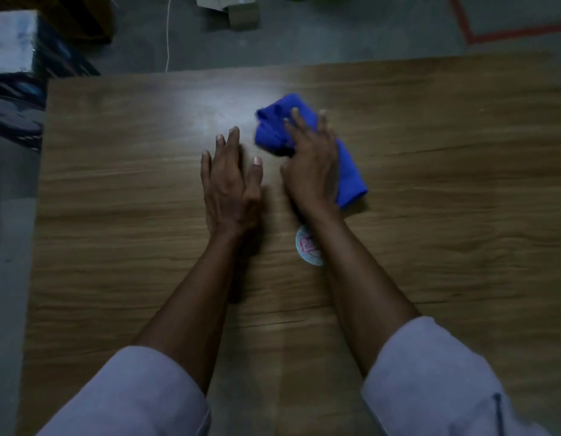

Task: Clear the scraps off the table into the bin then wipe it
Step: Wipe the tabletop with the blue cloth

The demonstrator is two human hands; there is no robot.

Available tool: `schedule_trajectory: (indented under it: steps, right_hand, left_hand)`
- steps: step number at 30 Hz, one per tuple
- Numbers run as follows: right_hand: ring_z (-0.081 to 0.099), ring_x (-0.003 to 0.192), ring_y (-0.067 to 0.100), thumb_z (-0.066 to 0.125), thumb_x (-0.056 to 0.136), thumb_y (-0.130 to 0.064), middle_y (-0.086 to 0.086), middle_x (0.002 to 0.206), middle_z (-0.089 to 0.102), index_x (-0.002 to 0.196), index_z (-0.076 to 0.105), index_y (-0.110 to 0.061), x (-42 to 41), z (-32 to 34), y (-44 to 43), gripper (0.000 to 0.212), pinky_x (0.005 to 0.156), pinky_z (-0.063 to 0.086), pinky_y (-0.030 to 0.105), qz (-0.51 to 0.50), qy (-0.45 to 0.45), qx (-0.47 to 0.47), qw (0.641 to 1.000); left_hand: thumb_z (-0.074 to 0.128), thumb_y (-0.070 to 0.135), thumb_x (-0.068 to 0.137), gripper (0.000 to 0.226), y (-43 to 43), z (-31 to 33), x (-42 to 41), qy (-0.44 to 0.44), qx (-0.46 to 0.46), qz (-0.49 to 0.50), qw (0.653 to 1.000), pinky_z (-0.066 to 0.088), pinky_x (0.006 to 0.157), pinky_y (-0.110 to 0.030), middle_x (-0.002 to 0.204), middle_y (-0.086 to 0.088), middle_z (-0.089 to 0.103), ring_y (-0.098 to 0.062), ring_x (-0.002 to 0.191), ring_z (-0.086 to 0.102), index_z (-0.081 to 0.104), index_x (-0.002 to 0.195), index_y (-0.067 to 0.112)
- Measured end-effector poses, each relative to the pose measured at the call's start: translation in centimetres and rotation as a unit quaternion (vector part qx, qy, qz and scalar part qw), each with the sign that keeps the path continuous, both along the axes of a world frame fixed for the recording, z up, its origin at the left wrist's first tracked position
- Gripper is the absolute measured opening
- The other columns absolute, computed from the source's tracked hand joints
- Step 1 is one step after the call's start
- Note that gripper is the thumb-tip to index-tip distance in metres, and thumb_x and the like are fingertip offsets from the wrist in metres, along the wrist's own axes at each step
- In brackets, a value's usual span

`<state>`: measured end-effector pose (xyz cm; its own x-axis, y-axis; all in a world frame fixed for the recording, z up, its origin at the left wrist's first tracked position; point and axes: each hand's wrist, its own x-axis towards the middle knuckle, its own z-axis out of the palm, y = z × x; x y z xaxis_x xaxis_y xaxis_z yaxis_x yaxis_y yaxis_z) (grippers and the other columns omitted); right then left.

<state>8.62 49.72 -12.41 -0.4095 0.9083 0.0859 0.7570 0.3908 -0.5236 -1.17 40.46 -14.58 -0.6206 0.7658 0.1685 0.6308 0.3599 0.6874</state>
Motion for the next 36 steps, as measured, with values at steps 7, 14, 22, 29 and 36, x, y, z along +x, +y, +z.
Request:
schedule_trajectory:
  steps: [7, 14, 22, 29, 36]
  right_hand:
    - [0.03, 0.15, 0.031, 0.041, 0.069, -0.016, -0.006, 0.152, 0.05, 0.139, 0.06, -0.021, 6.3, -0.7, -3.3, 0.073, 0.121, 0.024, 0.044, 0.159, -0.005, 0.023, 0.987]
    - [0.028, 0.15, 0.037, 0.044, 0.072, -0.001, -0.001, 0.154, 0.047, 0.143, 0.056, -0.015, 6.3, -0.3, 3.4, 0.073, 0.122, 0.023, 0.048, 0.011, -0.005, 0.014, 1.0]
    - [0.031, 0.148, 0.036, 0.051, 0.069, -0.005, 0.0, 0.153, 0.048, 0.143, 0.056, -0.016, -2.0, 0.0, 4.0, 0.075, 0.12, 0.023, 0.042, 0.126, -0.002, -0.008, 0.992]
    - [0.03, 0.15, 0.026, 0.042, 0.076, -0.01, -0.006, 0.155, 0.046, 0.145, 0.054, -0.023, 6.8, -0.4, 5.8, 0.071, 0.119, 0.024, 0.039, 0.144, -0.021, 0.026, 0.989]
    - [0.024, 0.152, 0.032, 0.051, 0.095, -0.022, -0.005, 0.161, 0.036, 0.15, 0.047, -0.022, -1.0, 0.1, 11.2, 0.055, 0.121, 0.019, 0.038, -0.034, -0.066, 0.007, 0.997]
  left_hand:
    - [0.038, 0.04, 0.103, 0.063, -0.2, 0.7, 0.0, 0.049, -0.034, -0.022, 0.998, 0.01, 0.127, -0.041, 0.162, -0.008, 0.037, -0.02, 0.154, 0.026, 0.036, 0.156, 0.008]
    - [0.046, 0.048, 0.095, 0.068, 0.2, 0.7, 0.6, 0.126, -0.091, -0.023, 0.988, 0.012, 0.126, -0.05, 0.166, -0.008, 0.028, -0.026, 0.156, 0.02, 0.042, 0.154, 0.014]
    - [0.043, 0.03, 0.081, 0.076, 0.4, 0.5, 0.5, 0.139, -0.104, -0.011, 0.985, 0.013, 0.126, -0.05, 0.164, -0.012, 0.032, -0.026, 0.154, 0.025, 0.042, 0.153, 0.006]
    - [0.046, 0.026, 0.08, 0.076, 0.5, 0.5, 0.4, 0.133, -0.096, -0.017, 0.986, 0.014, 0.126, -0.051, 0.165, -0.012, 0.031, -0.026, 0.154, 0.024, 0.04, 0.153, 0.006]
    - [0.044, 0.033, 0.08, 0.082, 0.7, 0.8, 0.5, 0.144, -0.126, -0.016, 0.981, 0.012, 0.126, -0.051, 0.167, -0.008, 0.025, -0.022, 0.156, 0.018, 0.033, 0.158, 0.009]
